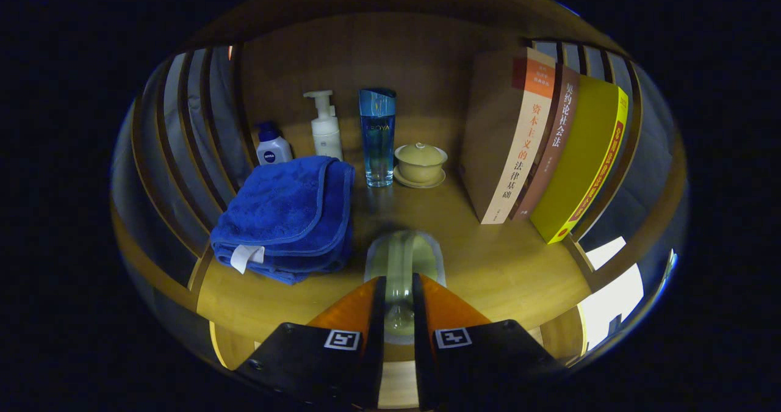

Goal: Pull open the drawer, take out the items inside it, and place them on the countertop above the cabinet.

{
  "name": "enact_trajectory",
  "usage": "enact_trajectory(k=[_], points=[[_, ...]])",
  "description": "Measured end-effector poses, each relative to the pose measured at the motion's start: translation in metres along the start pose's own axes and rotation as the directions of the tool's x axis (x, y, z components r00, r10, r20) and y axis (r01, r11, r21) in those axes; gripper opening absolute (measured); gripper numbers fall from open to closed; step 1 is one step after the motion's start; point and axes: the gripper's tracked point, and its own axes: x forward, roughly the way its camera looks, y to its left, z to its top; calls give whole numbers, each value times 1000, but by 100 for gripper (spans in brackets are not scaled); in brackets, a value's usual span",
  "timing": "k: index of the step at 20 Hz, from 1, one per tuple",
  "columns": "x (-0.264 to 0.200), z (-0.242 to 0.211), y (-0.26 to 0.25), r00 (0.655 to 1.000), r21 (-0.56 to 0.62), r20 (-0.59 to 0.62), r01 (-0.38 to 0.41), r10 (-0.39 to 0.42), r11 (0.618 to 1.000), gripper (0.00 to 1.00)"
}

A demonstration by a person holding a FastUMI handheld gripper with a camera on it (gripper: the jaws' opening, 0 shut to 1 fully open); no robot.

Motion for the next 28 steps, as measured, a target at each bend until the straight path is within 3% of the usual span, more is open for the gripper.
enact_trajectory(k=[5,8,14,24,28], points=[[-2,8,0,999,-10,54,6,-5,1000,46],[-8,15,-2,995,1,99,15,-15,1000,70],[-27,18,-2,985,44,171,7,-15,999,93],[-88,14,-8,950,-22,311,41,-32,999,97],[-123,0,3,935,1,354,14,-13,1000,97]])
